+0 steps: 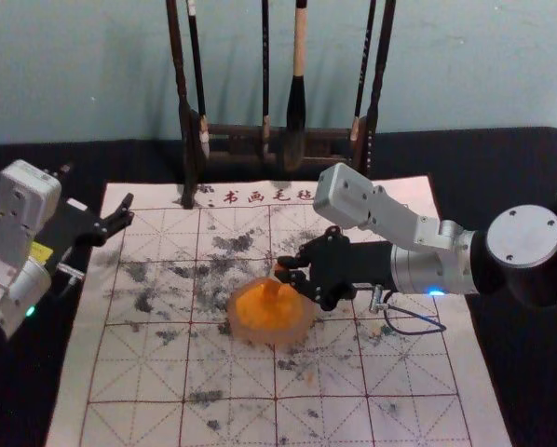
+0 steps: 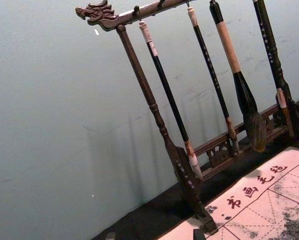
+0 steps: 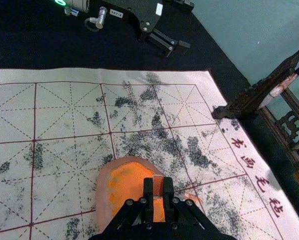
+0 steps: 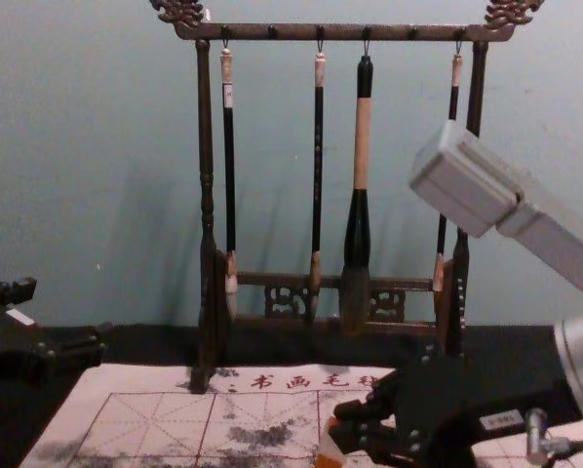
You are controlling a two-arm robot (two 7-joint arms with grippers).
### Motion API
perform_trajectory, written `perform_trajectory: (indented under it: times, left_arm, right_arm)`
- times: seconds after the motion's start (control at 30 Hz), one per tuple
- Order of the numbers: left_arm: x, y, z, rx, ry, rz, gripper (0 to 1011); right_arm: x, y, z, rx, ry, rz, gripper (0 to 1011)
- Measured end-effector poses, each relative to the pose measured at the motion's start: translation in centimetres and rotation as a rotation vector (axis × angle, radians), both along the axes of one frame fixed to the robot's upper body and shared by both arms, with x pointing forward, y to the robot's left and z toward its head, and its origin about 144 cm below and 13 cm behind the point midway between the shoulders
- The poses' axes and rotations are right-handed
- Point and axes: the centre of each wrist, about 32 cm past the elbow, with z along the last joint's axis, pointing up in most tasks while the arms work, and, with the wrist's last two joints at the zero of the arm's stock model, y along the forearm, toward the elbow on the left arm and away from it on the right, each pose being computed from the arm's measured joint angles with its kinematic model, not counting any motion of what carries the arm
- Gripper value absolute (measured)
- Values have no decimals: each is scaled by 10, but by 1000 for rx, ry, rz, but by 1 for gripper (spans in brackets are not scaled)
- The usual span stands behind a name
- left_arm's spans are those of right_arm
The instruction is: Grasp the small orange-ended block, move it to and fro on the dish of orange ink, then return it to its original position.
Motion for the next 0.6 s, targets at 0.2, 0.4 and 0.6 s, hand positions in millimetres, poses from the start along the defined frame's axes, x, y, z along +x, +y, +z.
perform_trajectory:
  times: [0.2,0.4,0.6]
  left_arm:
    - [0,0,0,0,0,0,1001]
    - [0,0,0,0,0,0,1001]
    - [0,0,0,0,0,0,1001]
  right_arm:
    - [0,-2,4,8,4,2,109]
    - [3,-10,20,39,22,2,109]
    - [5,-24,41,78,57,-20,109]
